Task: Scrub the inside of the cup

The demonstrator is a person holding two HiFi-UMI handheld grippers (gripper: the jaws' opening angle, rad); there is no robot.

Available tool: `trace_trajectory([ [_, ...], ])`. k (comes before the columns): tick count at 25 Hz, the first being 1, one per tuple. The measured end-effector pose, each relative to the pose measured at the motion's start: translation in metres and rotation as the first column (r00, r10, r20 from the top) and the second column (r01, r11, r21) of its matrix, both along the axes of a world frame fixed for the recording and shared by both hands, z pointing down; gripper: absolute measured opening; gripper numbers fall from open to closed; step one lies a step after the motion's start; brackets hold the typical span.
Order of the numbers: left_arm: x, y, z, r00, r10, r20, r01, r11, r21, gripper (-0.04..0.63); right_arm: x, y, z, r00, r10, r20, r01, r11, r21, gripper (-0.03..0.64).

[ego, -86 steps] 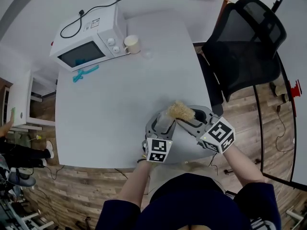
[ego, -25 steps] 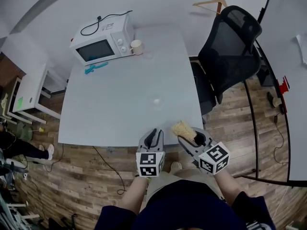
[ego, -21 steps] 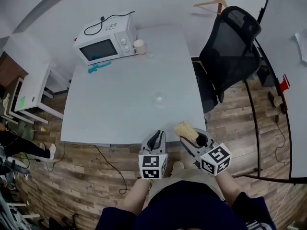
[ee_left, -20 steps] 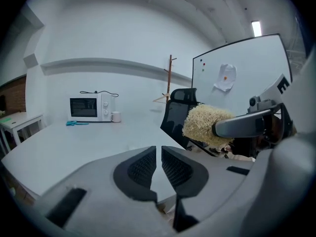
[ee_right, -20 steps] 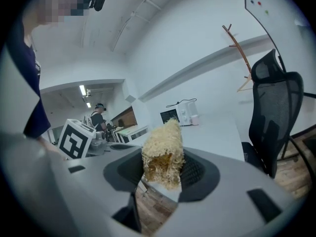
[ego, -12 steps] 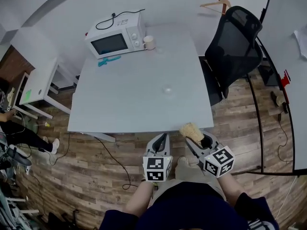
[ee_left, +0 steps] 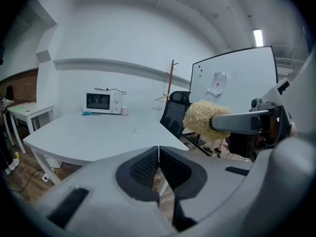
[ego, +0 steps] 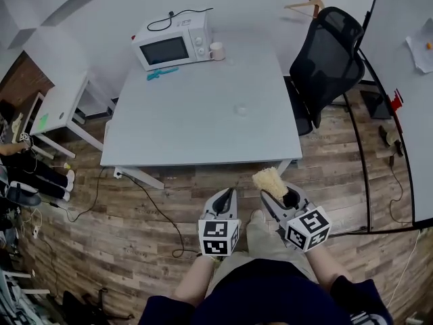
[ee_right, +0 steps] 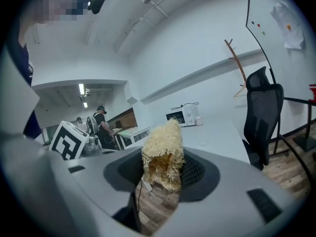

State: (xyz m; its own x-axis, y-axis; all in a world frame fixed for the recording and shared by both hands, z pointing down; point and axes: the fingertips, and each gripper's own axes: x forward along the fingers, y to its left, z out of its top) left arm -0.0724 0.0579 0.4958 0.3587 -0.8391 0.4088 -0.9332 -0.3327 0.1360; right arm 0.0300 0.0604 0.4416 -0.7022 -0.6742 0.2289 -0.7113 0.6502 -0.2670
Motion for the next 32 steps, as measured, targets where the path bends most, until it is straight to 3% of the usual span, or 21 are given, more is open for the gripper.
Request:
trace_trajectory([
  [13, -0.007, 0.049, -0.001, 1.0, 0.003, -0.011, -0.003, 1.0, 0.007, 0.023, -0.007, 0.052, -0.001, 0.999, 0.022, -0.042, -0.021, 1.0, 0.021, 0.179],
  [32, -0.007, 0.054, -0.004, 1.0, 0.009, -0.025, -0.009, 1.0, 0.009, 0.023, -0.008, 0.053, -0.003, 0.999, 0.045, -0.015, -0.045, 0.999, 0.021, 0.179],
])
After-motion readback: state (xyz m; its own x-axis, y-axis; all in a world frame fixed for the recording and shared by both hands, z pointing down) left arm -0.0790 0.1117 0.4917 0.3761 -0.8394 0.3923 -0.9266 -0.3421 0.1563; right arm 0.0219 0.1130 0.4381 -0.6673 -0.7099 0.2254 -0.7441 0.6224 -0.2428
